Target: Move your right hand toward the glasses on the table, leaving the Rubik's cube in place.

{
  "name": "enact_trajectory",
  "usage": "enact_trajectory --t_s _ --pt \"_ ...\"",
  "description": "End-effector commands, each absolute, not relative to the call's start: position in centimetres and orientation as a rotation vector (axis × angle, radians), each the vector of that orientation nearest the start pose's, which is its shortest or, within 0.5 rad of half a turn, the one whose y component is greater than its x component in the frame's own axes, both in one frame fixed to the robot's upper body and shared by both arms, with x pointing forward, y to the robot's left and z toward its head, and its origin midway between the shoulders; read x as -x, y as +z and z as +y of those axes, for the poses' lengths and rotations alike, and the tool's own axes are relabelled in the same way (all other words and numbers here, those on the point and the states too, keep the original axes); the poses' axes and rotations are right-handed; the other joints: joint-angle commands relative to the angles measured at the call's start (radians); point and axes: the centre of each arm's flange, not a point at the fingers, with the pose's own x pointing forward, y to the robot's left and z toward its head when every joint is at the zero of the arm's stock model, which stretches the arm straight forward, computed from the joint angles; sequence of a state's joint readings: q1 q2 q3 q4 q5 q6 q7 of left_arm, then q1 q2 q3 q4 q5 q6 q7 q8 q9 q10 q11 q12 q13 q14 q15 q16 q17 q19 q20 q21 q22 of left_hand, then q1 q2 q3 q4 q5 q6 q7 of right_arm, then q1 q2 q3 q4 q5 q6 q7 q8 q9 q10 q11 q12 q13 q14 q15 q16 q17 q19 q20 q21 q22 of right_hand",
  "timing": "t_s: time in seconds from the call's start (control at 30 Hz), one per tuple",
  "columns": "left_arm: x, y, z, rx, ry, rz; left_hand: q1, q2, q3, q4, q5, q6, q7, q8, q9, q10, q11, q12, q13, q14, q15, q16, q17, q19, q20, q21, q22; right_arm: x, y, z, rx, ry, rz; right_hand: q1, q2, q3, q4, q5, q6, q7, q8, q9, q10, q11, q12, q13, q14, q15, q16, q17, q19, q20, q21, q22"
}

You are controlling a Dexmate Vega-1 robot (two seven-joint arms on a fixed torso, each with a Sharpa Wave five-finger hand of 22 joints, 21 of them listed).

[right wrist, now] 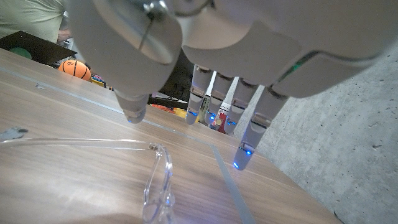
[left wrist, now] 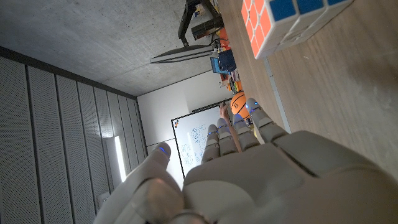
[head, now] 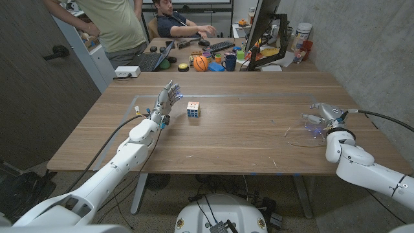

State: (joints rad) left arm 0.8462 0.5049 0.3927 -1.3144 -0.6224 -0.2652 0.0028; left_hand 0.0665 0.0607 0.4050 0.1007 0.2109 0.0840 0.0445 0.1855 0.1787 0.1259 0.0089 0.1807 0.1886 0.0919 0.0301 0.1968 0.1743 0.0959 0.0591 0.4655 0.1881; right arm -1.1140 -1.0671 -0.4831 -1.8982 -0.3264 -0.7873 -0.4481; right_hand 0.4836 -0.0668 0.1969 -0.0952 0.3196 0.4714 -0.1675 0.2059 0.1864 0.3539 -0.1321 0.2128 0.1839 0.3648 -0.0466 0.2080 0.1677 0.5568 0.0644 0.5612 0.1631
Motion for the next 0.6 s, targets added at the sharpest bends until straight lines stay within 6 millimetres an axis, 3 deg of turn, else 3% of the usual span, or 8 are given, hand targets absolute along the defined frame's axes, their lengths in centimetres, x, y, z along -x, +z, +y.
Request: enact_trajectory --t_s 0.03,0.6 --pt "-65.48 -3.65 27.6 0.018 -0.204 -0.561 -0.01 0.006 -0.002 0.0 0.007 -0.001 0.001 0.004 0.003 0.001 0.003 0.006 0.001 0.002 0.004 0.004 0.002 0.007 0.0 -0.007 0.005 -54.75 -6.91 -40.94 1.397 -0.618 -0.178 0.011 -0.001 -0.006 0.001 0.006 -0.001 -0.002 -0.002 0.001 0.014 -0.004 0.0 0.002 0.015 -0.038 -0.004 0.001 0.019 -0.003 -0.005 0.001" --pt "-65.65 -3.57 27.8 0.019 -0.206 -0.559 -0.01 0.006 -0.003 0.001 0.008 -0.002 0.003 0.004 0.003 0.002 0.001 0.007 0.001 0.001 0.004 0.004 0.002 0.007 0.001 -0.01 0.006 -54.9 -6.77 -40.66 1.393 -0.616 -0.177 0.014 0.0 -0.01 0.002 0.008 0.004 0.0 -0.005 0.001 0.024 -0.008 -0.002 0.002 0.03 -0.038 -0.005 0.001 0.035 -0.014 -0.015 0.001"
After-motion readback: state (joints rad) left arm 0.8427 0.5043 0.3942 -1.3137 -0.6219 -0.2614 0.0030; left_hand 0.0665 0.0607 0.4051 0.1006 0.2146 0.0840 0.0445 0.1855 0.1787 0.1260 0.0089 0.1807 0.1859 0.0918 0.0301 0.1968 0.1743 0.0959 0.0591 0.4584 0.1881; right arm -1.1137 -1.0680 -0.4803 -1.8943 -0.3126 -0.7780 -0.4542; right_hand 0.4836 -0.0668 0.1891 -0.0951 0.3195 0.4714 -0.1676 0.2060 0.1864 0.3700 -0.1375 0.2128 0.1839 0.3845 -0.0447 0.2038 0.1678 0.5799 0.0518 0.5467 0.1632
